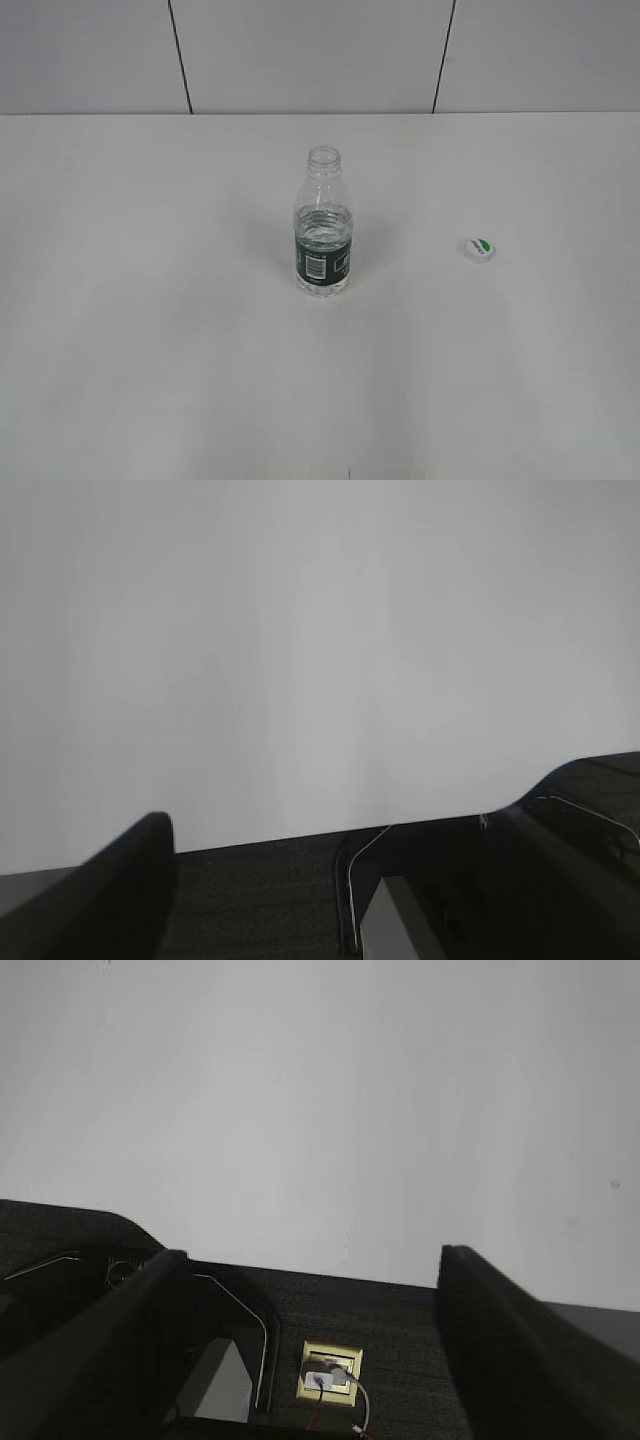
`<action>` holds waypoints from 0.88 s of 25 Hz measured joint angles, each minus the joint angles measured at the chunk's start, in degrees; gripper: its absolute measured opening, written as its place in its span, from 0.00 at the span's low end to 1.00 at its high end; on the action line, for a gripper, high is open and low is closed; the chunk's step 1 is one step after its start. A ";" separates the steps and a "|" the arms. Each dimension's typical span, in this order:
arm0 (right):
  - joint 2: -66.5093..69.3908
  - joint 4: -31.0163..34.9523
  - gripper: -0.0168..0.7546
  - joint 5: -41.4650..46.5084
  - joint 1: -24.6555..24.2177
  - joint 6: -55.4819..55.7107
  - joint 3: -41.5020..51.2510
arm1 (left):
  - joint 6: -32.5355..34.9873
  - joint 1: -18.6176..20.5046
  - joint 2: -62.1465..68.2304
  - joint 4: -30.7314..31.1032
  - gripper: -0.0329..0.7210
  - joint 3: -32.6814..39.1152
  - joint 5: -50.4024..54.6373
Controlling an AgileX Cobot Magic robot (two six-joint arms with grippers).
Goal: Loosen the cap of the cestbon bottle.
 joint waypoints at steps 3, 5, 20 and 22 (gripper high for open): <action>-4.08 -0.12 0.77 -0.18 0.00 0.05 4.10 | 0.00 0.00 -1.75 0.00 0.80 0.06 -0.26; -6.94 -0.16 0.77 -0.33 0.00 0.05 6.54 | 0.00 0.00 -2.89 0.00 0.80 0.12 -0.66; -27.35 0.20 0.77 -1.10 0.00 1.12 7.78 | 0.00 0.00 -19.48 0.00 0.79 1.42 -4.22; -30.15 0.23 0.77 -1.10 0.00 1.12 7.94 | 0.00 0.00 -22.39 0.00 0.79 1.42 -4.29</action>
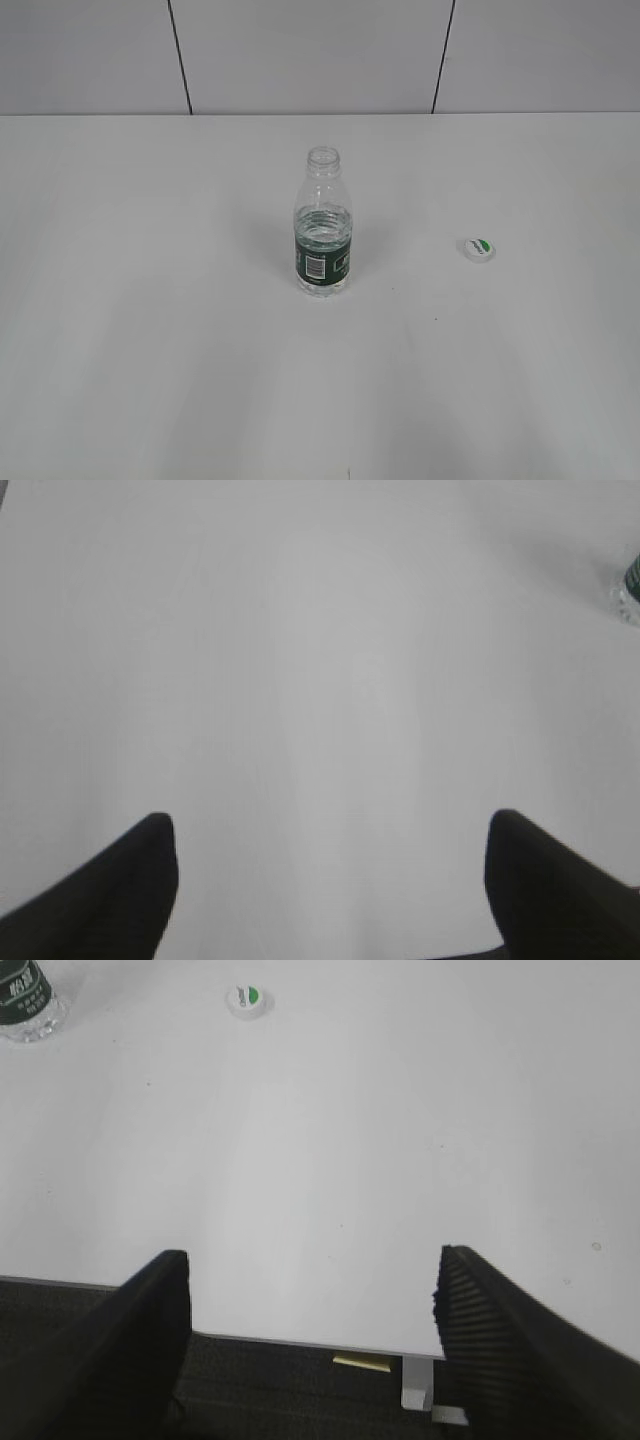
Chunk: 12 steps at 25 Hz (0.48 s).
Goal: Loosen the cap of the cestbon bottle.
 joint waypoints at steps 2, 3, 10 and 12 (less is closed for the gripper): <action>-2.28 0.00 0.77 0.00 0.00 0.00 0.00 | 0.00 0.00 -2.58 0.00 0.79 0.09 0.00; -3.41 0.03 0.77 0.00 0.00 0.00 0.00 | 0.00 0.00 -3.80 0.00 0.79 0.06 0.00; -8.62 0.03 0.77 -0.02 0.00 0.38 0.00 | 0.00 0.00 -10.82 0.00 0.79 0.23 0.00; -8.62 0.03 0.77 -0.07 0.00 0.45 0.00 | 0.00 0.00 -11.91 0.00 0.79 0.23 0.05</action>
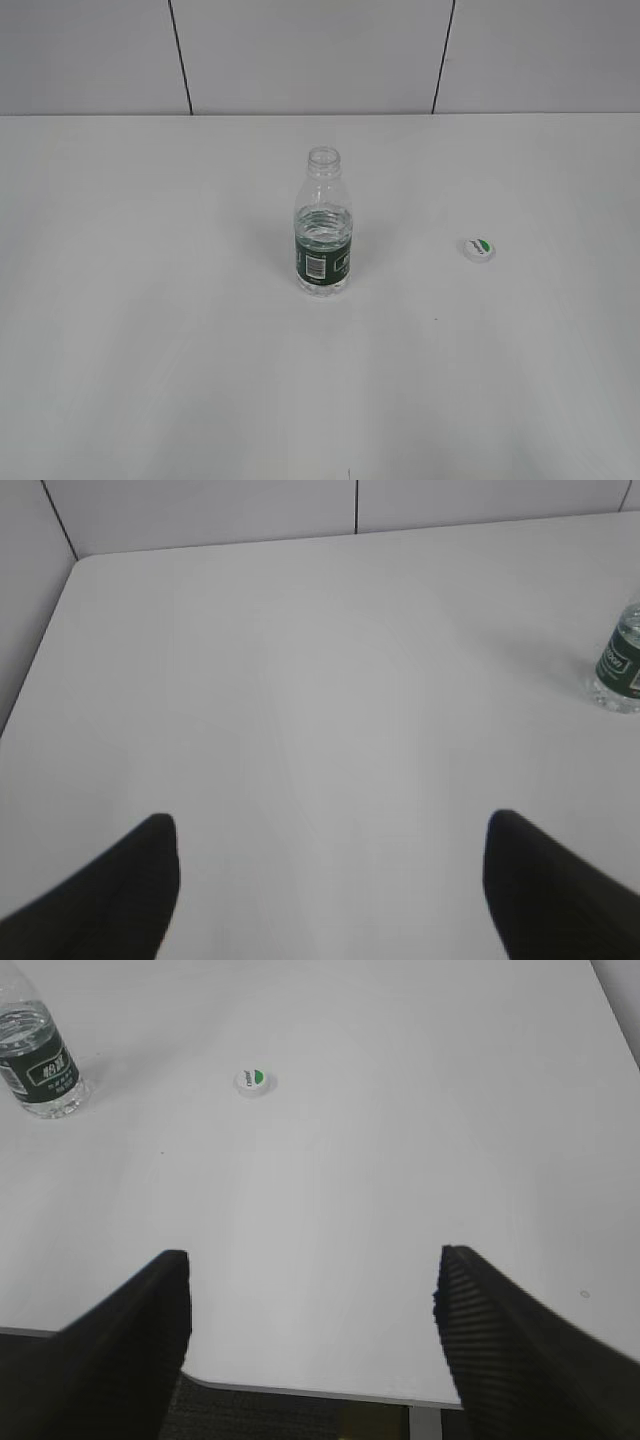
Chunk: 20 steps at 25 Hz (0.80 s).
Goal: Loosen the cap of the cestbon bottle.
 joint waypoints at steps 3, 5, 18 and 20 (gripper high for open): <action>0.00 0.00 0.77 -0.07 0.00 0.11 0.00 | 0.00 0.00 -0.11 0.00 0.79 0.00 0.12; 0.00 -0.11 0.77 -0.07 0.00 0.54 0.00 | 0.00 0.00 -0.11 0.00 0.79 0.12 0.10; 0.00 -0.73 0.77 -0.21 0.00 2.54 0.00 | 0.00 0.00 -0.11 0.00 0.76 0.53 0.18; 0.00 -0.73 0.77 -0.26 0.00 2.53 0.00 | 0.00 0.00 -0.11 0.00 0.75 0.53 0.18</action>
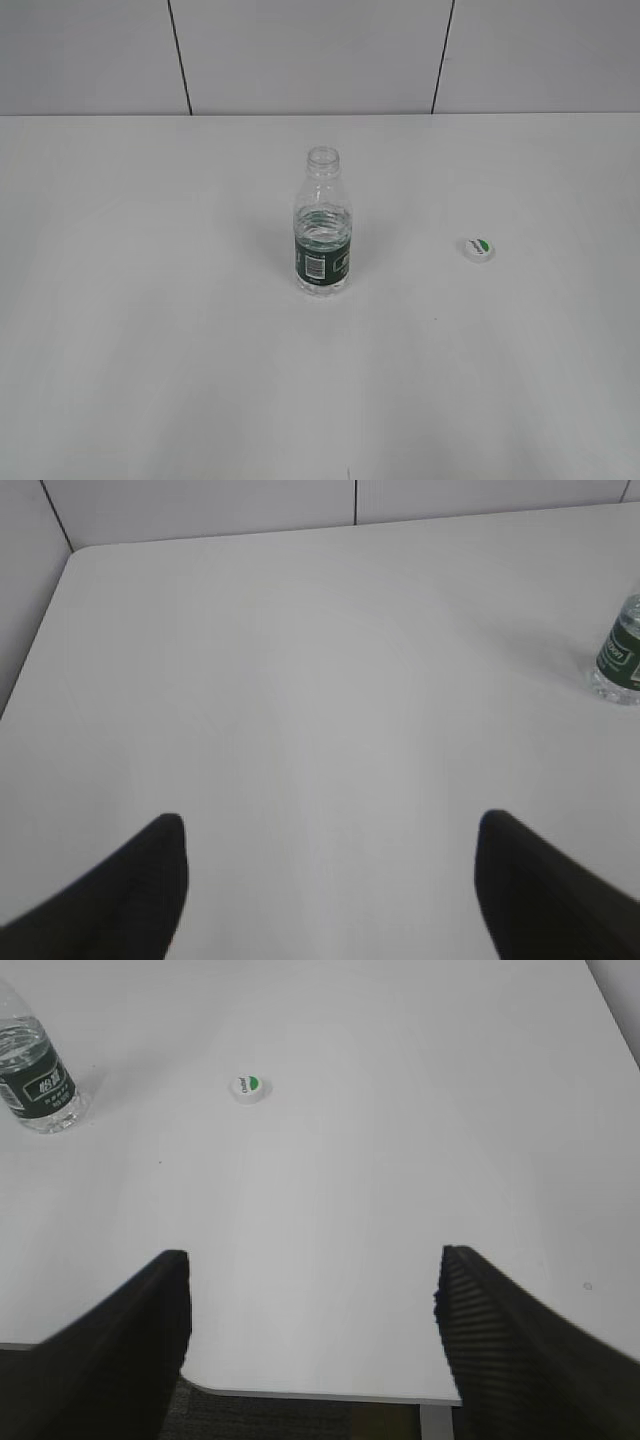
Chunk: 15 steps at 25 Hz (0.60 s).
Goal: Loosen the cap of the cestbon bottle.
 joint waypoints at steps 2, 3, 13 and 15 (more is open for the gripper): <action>0.00 0.02 0.77 0.03 -0.80 0.00 0.00 | 0.00 0.00 0.00 0.00 0.75 0.04 0.00; 0.00 0.02 0.77 0.03 -1.71 0.00 0.00 | 0.00 0.00 0.00 0.00 0.75 0.04 0.00; 0.00 0.02 0.77 -0.01 -6.51 0.00 0.00 | 0.00 0.00 0.00 0.00 0.74 0.04 0.00; 0.00 0.02 0.77 -0.01 -6.51 0.00 0.00 | 0.00 0.00 0.00 0.00 0.74 0.04 0.00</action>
